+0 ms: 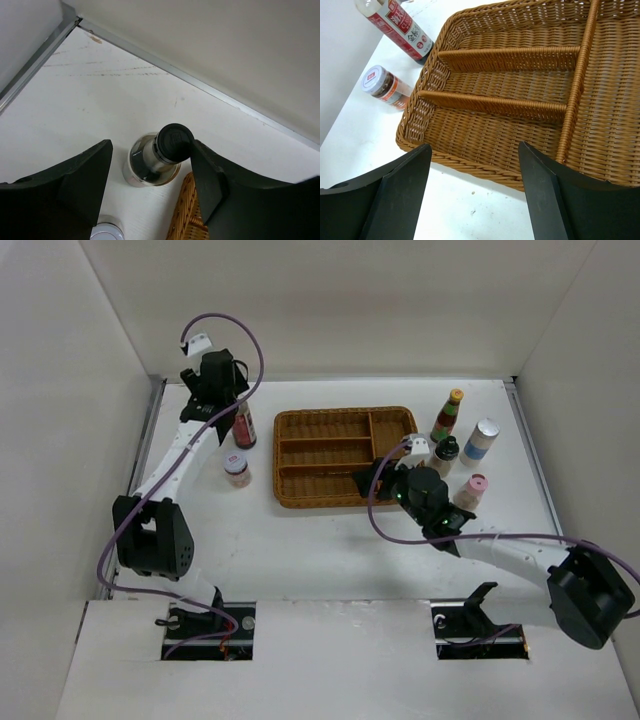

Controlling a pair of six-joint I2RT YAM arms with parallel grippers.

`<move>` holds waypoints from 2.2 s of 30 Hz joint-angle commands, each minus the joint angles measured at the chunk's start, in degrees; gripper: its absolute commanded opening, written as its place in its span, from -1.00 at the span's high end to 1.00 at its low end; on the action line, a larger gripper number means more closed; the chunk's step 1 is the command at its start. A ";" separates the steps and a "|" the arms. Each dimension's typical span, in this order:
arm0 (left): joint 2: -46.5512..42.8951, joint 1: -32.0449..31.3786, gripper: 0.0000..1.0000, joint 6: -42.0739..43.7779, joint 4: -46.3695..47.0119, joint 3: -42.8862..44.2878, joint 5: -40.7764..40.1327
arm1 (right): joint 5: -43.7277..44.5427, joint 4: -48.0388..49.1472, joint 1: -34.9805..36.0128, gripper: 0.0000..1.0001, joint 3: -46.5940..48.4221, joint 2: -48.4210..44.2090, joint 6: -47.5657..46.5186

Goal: Organize the condiment bottles

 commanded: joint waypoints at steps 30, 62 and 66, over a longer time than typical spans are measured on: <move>1.75 -2.70 -0.36 1.48 3.74 3.15 2.54 | 0.64 1.22 2.09 -0.56 3.94 2.51 -2.21; 7.82 -3.32 0.04 6.75 1.63 9.30 -2.91 | 0.29 1.22 2.62 -0.58 4.47 3.65 -3.00; 8.34 -3.41 0.24 7.02 1.63 9.39 -2.99 | 0.29 1.22 2.62 -0.58 4.38 3.65 -3.09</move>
